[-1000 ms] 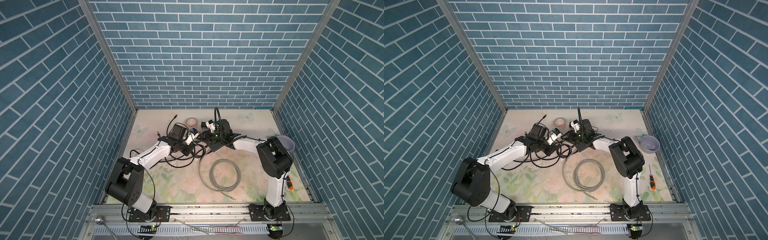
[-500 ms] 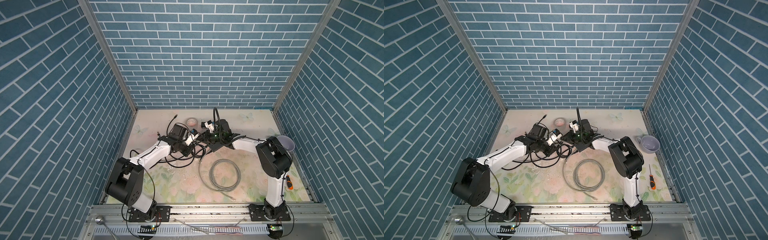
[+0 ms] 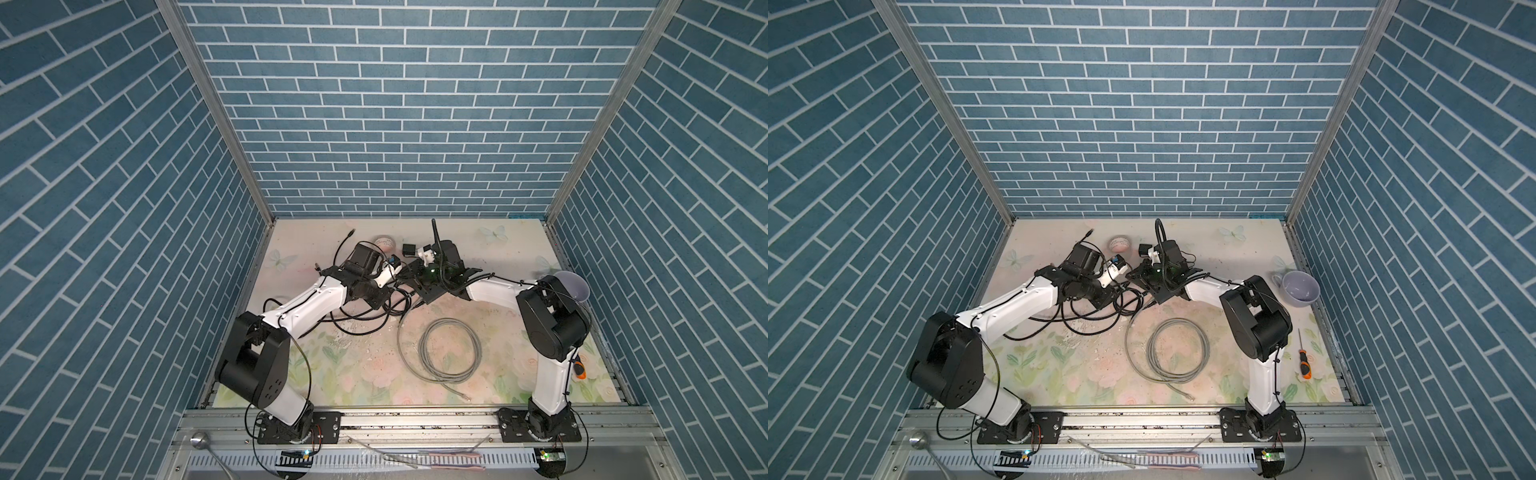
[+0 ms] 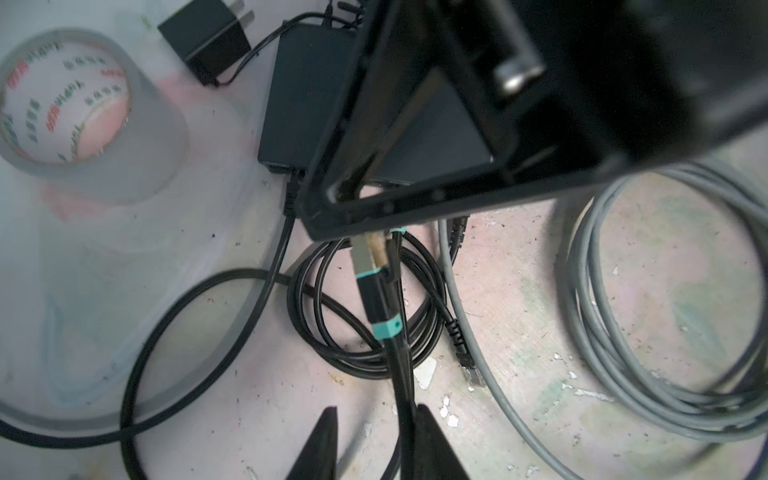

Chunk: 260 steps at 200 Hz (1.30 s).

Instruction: Insert the plug into the switch port

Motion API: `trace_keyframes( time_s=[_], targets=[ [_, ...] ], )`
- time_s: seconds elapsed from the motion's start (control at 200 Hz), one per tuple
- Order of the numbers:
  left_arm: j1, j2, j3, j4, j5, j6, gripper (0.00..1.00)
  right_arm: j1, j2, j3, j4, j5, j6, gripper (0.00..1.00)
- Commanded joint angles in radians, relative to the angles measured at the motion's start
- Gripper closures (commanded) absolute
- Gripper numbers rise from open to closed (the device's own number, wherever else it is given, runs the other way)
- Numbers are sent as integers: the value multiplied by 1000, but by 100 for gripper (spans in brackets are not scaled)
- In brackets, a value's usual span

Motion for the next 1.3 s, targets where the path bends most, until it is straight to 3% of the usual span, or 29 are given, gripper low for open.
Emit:
trace_keyframes(
  time_s=[0.0, 0.235, 0.555, 0.8, 0.92, 1.02, 1.08, 1.2, 1.295],
  targets=[
    [-45, -35, 7, 46, -116, 17, 63, -1, 18, -15, -24, 67, 133, 100],
    [-86, 4, -9, 123, -228, 24, 60, 4, 3, 18, -125, 93, 128, 100],
    [-118, 62, 12, 123, -215, 41, 57, 17, 7, 35, -106, 97, 181, 100],
    [-155, 124, 23, 156, -282, 27, 56, 24, -18, 35, -119, 94, 189, 100],
    [-164, 157, 43, 147, -327, 29, 62, 26, -32, 28, -122, 95, 192, 100],
    [-164, 160, 38, 161, -333, 29, 77, 25, -34, 28, -118, 88, 201, 100],
    [-164, 164, 43, 155, -334, 30, 78, 26, -37, 16, -98, 84, 218, 100],
    [-164, 161, 34, 139, -354, 27, 63, 26, -46, 0, -85, 90, 240, 100],
    [-164, 146, 3, 159, -363, -3, 59, 26, -48, -14, -62, 95, 265, 100]
  ],
)
